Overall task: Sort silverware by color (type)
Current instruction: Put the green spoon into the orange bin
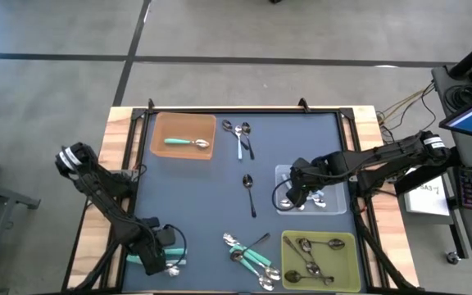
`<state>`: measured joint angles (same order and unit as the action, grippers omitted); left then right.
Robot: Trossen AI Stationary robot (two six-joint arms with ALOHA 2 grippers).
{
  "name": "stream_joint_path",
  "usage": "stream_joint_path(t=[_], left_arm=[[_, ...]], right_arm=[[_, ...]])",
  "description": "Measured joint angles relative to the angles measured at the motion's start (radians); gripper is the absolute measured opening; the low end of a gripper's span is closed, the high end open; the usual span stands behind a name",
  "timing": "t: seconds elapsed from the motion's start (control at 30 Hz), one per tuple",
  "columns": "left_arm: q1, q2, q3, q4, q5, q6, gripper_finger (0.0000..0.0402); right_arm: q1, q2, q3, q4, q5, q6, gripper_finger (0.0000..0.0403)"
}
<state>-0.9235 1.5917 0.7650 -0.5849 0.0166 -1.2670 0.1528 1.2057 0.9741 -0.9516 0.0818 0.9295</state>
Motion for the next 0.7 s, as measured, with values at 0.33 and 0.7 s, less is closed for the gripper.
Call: stream_joint_path(t=[0.33,0.7], left_arm=[[0.074,0.001,-0.005,-0.020,0.031,-0.025,0.0026],[0.231,-0.027,0.080,-0.190,-0.185,-0.035,0.0023]], right_arm=[[0.000,0.000,0.000,0.000,-0.001,0.000,0.0185],[0.000,0.000,0.000,0.000,-0.002,-0.111,0.0185]])
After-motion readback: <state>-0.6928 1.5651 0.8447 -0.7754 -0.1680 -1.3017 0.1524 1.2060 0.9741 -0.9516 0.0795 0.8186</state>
